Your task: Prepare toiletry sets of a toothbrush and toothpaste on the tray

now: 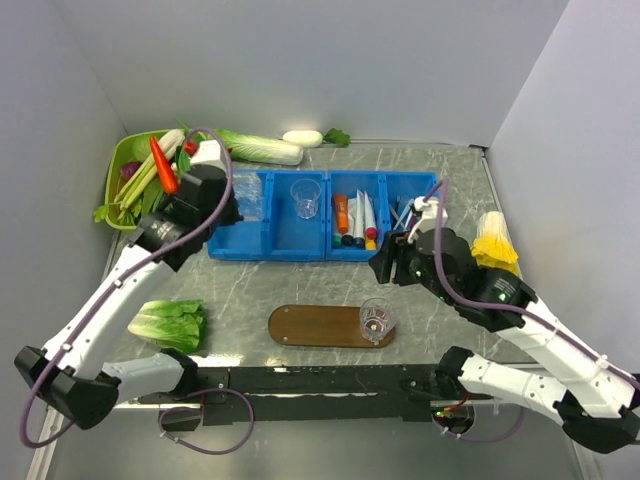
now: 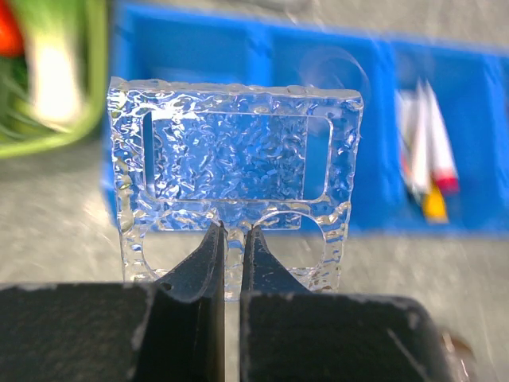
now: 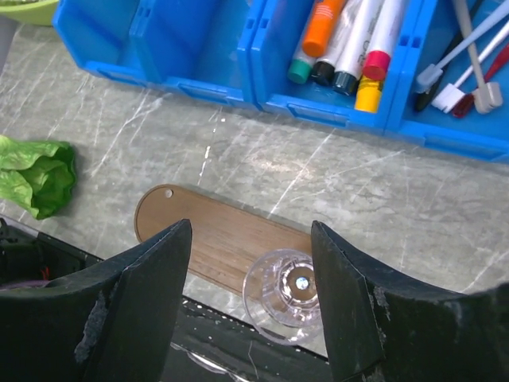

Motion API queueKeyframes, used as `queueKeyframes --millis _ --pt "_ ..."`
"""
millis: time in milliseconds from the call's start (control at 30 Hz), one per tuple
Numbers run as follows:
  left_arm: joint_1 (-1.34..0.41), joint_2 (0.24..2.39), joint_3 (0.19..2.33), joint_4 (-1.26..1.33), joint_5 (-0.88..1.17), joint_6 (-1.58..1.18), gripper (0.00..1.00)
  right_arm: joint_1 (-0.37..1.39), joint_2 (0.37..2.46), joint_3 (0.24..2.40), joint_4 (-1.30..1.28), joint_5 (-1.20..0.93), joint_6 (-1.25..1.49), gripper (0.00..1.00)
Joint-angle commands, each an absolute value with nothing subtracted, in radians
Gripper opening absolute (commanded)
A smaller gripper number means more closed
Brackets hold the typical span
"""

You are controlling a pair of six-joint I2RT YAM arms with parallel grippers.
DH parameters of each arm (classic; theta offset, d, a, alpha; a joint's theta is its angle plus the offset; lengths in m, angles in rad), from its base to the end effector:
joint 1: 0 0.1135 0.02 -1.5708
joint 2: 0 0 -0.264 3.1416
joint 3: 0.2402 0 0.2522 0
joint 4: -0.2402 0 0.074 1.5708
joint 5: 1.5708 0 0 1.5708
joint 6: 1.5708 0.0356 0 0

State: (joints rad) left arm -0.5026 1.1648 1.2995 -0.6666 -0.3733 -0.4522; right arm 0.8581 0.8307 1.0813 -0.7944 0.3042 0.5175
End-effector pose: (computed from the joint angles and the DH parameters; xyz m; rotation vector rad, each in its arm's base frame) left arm 0.2190 -0.1056 0.3940 -0.1702 2.0614 -0.1954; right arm 0.1106 0.1117 0.3714 -0.1787 2.1207 0.5080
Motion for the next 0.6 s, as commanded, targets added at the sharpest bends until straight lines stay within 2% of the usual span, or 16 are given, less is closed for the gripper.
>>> queueKeyframes --millis 0,300,567 --pt "-0.652 1.144 1.306 -0.787 -0.399 -0.564 0.01 0.890 0.885 1.140 -0.704 0.298 0.502 0.68" --pt "-0.997 1.224 1.247 -0.781 -0.388 -0.790 0.01 0.946 0.957 1.132 -0.548 0.232 0.505 0.67" --pt "-1.104 1.281 1.240 -0.795 -0.440 -0.946 0.01 0.974 0.934 1.108 -0.658 0.391 0.540 0.67"
